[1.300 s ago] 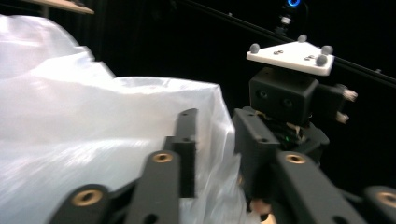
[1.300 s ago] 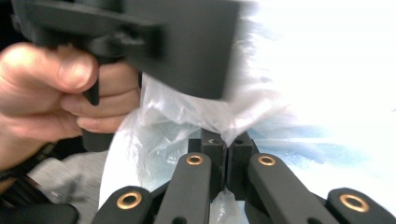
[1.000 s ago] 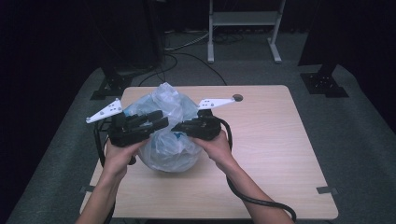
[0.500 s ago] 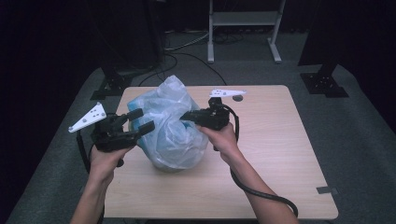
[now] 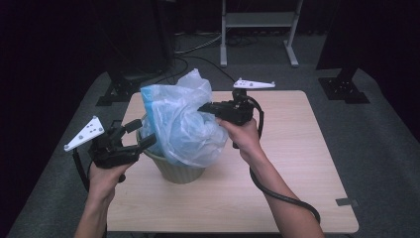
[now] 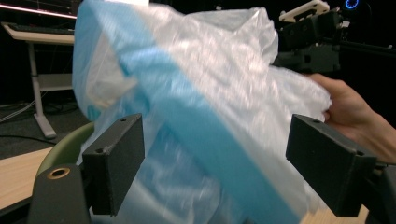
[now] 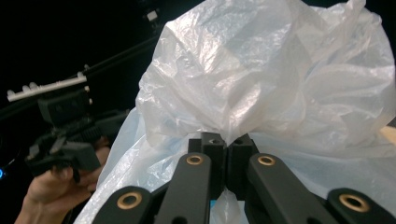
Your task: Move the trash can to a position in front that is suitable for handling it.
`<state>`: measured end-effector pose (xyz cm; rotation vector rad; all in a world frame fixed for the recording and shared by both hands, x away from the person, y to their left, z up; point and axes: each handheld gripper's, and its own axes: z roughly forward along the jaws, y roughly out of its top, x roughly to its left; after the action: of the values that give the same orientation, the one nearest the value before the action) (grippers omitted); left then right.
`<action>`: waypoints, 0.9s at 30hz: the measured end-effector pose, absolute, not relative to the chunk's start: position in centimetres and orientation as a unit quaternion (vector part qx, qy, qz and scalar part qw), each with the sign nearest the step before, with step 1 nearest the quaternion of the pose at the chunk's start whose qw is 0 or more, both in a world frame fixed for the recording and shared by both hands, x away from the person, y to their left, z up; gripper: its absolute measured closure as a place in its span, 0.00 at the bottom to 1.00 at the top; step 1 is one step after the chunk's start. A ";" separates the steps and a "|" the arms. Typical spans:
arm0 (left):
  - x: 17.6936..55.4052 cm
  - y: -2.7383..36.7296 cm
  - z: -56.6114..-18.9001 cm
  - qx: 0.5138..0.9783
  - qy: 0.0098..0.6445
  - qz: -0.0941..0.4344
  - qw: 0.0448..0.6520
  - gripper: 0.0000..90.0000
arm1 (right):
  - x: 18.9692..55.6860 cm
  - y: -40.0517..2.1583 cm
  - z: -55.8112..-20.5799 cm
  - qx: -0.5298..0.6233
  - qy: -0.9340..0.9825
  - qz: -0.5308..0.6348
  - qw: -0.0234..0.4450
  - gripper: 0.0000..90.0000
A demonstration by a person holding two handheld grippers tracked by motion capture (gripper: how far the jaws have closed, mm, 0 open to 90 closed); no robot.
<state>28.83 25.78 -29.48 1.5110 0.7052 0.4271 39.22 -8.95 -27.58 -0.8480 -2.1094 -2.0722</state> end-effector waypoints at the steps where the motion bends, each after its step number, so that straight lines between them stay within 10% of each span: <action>1: 28.8 25.9 -29.5 0.663 0.313 0.188 0.653 0.20 | 39.2 -9.1 -27.3 -0.276 -0.683 -0.675 0.028 0.99; 27: 28.7 26.5 -30.8 0.658 0.328 0.203 0.646 0.19 | 38.0 -14.7 -20.3 -0.274 -0.632 -0.723 -0.048 0.99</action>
<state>28.67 26.54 -30.84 1.4983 0.7469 0.4626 38.02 -14.70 -20.29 -0.8878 -2.0488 -2.3440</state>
